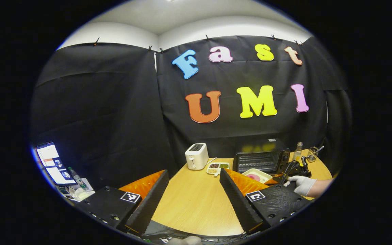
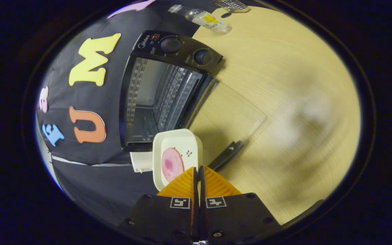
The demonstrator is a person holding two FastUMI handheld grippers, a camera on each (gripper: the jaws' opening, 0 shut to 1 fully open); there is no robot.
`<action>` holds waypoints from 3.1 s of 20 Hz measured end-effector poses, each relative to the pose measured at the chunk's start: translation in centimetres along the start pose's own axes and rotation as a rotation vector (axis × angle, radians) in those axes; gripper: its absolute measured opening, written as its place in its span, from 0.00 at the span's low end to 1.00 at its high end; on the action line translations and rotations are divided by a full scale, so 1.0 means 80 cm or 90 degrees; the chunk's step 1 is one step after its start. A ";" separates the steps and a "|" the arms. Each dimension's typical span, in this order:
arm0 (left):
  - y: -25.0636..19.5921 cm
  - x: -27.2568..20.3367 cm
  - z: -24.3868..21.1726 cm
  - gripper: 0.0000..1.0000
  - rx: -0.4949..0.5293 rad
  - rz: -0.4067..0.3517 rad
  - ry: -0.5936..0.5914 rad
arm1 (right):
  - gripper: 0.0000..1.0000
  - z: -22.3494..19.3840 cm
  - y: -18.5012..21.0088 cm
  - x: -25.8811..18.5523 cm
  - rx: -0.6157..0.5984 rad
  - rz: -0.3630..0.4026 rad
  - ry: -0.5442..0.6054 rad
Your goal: Open the electric oven with the left hand, put the food in, and close the electric oven.
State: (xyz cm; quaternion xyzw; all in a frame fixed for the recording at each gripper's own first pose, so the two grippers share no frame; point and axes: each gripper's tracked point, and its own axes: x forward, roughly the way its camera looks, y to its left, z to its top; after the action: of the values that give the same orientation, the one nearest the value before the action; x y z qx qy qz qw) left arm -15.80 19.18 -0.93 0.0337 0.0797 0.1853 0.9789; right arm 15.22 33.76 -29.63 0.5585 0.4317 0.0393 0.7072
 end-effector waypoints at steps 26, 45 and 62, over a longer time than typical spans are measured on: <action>-0.007 0.053 -0.012 0.97 -0.040 0.056 0.033 | 0.51 0.163 0.060 0.038 -0.043 0.083 -0.141; -0.087 -0.083 -0.089 0.96 -0.053 -0.159 0.025 | 0.94 0.102 -0.093 -0.377 -0.561 -0.039 -0.375; -0.352 0.084 -0.285 0.97 0.015 -0.265 0.215 | 0.96 0.222 -0.138 -0.497 -0.737 -0.134 -0.390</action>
State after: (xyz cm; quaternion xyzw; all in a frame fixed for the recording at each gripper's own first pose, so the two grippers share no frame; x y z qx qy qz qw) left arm -3.44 -3.67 -27.01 -0.0035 0.2491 -0.0178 0.9683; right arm -2.68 -5.17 -16.10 0.0291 0.1726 0.0349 0.9840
